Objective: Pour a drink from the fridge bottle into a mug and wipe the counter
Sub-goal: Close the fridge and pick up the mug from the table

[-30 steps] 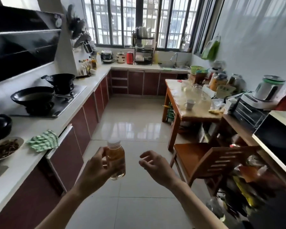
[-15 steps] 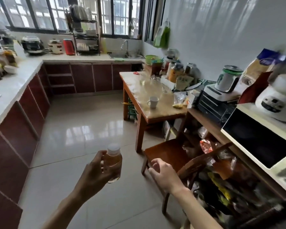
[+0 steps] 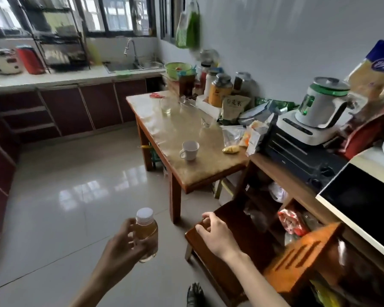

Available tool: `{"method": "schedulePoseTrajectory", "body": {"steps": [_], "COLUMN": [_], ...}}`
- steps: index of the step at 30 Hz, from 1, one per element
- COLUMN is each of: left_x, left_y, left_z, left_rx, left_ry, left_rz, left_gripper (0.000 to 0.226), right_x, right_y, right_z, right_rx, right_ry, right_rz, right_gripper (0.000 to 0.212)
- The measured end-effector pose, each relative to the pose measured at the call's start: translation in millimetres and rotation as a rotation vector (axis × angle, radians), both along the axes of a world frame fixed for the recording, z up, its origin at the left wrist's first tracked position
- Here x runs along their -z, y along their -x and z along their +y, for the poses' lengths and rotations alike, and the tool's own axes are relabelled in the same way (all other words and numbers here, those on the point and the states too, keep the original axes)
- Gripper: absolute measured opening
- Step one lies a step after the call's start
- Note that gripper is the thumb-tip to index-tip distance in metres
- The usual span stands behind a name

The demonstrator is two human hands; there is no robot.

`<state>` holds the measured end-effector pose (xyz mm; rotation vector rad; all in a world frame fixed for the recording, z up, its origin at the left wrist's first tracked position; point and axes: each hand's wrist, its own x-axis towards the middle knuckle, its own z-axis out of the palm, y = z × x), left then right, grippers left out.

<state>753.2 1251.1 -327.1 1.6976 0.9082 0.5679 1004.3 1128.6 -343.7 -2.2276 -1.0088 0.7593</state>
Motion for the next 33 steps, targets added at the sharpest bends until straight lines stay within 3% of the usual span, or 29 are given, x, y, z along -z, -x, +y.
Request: {"method": "schedulePoseTrajectory", "body": {"steps": [7, 10, 13, 18, 24, 29, 33], "left_x": [-8, -5, 5, 22, 41, 51, 56], "left_y": [-84, -117, -141, -173, -202, -224, -238], "left_z": [91, 127, 155, 217, 296, 339, 367], "left_rx": [-0.160, -0.215, -0.247, -0.205, -0.110, -0.035, 0.000], "left_ry": [0.047, 0.050, 0.073, 0.112, 0.111, 0.089, 0.060], "left_rz": [0.028, 0.029, 0.045, 0.062, 0.095, 0.131, 0.157], "left_gripper": [0.067, 0.053, 0.047, 0.060, 0.055, 0.048, 0.047], "right_x": [6, 4, 19, 60, 87, 99, 110], "right_y": [-128, -172, -185, -180, -167, -169, -172], "right_z": [153, 227, 288, 365, 422, 458, 469], "right_rx": [0.032, 0.020, 0.105, 0.440, 0.877, 1.074, 1.106], "right_ry": [0.023, 0.007, -0.021, -0.114, -0.386, -0.404, -0.356], "right_rz": [0.079, 0.113, 0.390, 0.916, 1.169, 1.163, 0.942], "right_gripper": [0.056, 0.045, 0.032, 0.037, 0.011, 0.016, 0.030]}}
